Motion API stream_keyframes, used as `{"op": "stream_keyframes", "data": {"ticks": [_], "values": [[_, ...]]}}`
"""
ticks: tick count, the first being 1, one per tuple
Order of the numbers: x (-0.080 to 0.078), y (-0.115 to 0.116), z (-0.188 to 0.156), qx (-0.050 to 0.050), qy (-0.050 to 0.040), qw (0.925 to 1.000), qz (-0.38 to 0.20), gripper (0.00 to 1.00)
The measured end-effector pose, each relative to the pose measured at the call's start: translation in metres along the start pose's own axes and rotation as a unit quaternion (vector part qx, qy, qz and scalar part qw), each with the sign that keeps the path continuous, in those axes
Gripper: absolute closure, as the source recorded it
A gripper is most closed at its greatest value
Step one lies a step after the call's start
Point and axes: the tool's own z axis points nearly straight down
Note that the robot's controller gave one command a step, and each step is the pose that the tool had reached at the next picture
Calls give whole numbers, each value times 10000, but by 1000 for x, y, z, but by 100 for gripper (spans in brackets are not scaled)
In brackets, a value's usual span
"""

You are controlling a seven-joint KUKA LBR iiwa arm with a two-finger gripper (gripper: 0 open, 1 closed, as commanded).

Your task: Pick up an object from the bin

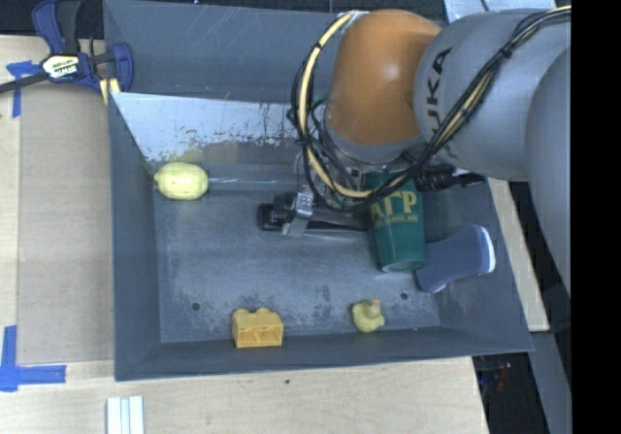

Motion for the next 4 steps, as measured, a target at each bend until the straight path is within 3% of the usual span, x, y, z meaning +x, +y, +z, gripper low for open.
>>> {"op": "stream_keyframes", "data": {"ticks": [1,2,3,4], "values": [[4,18,49,-32,-60,9996,269,0],[18,21,104,-55,-95,9981,612,0],[20,18,106,-44,-61,9981,608,0],[28,17,26,-28,-74,9993,-360,0]]}}
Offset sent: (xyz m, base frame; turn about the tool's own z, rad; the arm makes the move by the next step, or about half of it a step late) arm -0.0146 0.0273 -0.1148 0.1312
